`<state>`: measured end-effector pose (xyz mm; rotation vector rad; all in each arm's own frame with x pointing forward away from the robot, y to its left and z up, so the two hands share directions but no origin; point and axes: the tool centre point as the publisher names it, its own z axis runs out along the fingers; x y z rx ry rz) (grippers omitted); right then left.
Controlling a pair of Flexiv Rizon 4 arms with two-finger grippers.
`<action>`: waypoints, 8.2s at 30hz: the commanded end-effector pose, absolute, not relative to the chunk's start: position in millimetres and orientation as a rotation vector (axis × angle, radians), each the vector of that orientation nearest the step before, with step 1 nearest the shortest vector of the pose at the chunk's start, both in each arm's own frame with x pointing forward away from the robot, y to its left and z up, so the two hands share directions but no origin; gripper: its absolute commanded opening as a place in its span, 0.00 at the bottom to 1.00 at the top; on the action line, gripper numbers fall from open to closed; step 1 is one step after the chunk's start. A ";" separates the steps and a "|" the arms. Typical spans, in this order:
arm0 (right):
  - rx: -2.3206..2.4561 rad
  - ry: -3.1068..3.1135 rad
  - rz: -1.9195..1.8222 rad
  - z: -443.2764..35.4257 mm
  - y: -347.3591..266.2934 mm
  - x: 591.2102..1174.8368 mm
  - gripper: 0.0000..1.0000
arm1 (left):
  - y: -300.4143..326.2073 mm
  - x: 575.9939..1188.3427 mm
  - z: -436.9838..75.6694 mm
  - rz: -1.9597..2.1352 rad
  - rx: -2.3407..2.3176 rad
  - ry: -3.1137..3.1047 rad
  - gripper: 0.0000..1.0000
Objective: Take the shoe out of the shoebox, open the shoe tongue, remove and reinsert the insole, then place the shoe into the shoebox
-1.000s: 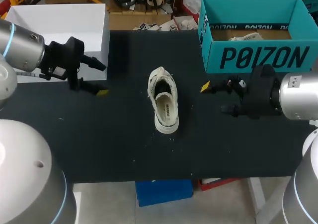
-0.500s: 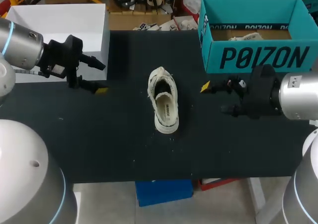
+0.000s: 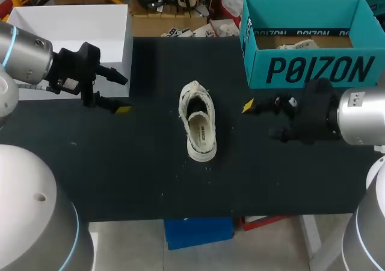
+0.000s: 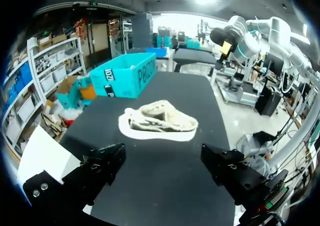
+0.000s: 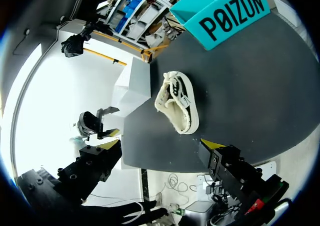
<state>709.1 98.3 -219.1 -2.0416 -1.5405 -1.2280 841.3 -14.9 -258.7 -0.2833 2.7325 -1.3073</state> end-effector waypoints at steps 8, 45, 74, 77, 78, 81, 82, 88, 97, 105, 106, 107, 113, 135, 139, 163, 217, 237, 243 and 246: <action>-2.009 -1.841 -0.991 -208.8 112.2 778.5 1.00 | -15.2 841.2 -258.6 -1.300 -0.284 2.737 1.00; -1.921 -2.310 -0.570 -214.3 147.4 827.6 1.00 | -15.2 841.2 -258.6 -1.300 -0.284 2.737 1.00; -1.810 -2.517 -0.043 -294.9 183.1 846.7 0.53 | -15.2 841.2 -258.6 -1.300 -0.284 2.737 1.00; -1.811 -2.513 -0.045 -304.9 184.2 850.0 0.49 | -15.2 841.2 -258.6 -1.300 -0.284 2.737 1.00; -1.815 -2.510 -0.050 -308.1 183.8 851.2 0.49 | -15.2 841.2 -258.6 -1.300 -0.284 2.737 1.00; -1.822 -2.511 -0.053 -318.7 179.7 854.5 0.50 | -15.2 841.2 -258.6 -1.300 -0.284 2.737 1.00; -1.824 -2.510 -0.054 -322.2 178.2 855.6 0.50 | -15.2 841.2 -258.6 -1.300 -0.284 2.737 1.00; -1.840 -2.504 -0.051 -339.0 167.4 862.8 0.48 | -15.2 841.2 -258.6 -1.300 -0.284 2.737 1.00; -1.853 -2.501 -0.058 -355.6 163.6 873.1 0.48 | -15.2 841.2 -258.6 -1.300 -0.284 2.737 1.00; -1.834 -2.499 -0.068 -372.7 171.1 876.9 0.47 | -15.2 841.2 -258.6 -1.300 -0.284 2.737 1.00; -1.833 -2.499 -0.069 -375.6 171.5 876.5 0.47 | -15.2 841.2 -258.6 -1.300 -0.284 2.737 1.00; -1.829 -2.499 -0.066 -376.9 171.8 876.4 0.47 | -15.2 841.2 -258.6 -1.300 -0.284 2.737 1.00; -1.821 -2.512 -0.046 -387.1 168.9 875.7 0.48 | -15.2 841.2 -258.6 -1.300 -0.284 2.737 1.00; -1.862 -2.529 0.036 -419.0 169.9 881.4 0.47 | -15.2 841.2 -258.6 -1.300 -0.284 2.737 1.00; -1.866 -2.516 0.055 -423.2 173.1 879.5 0.35 | -15.2 841.2 -258.6 -1.300 -0.284 2.737 1.00; -1.773 -2.528 0.012 -359.5 151.7 876.5 0.00 | -15.2 841.2 -258.6 -1.300 -0.284 2.737 1.00; -0.498 -3.116 0.465 -189.9 54.5 920.4 0.00 | -15.2 841.2 -258.6 -1.300 -0.284 2.737 1.00; -0.121 -3.260 0.497 -183.4 -72.4 1027.2 0.00 | -15.2 841.2 -258.6 -1.300 -0.284 2.737 1.00; -0.065 -3.292 0.468 -178.3 -89.3 1063.6 0.00 | -15.2 841.2 -258.6 -1.300 -0.284 2.737 1.00; -0.080 -3.310 0.456 -173.5 -91.9 1074.9 0.00 | -15.2 841.2 -258.6 -1.300 -0.284 2.737 1.00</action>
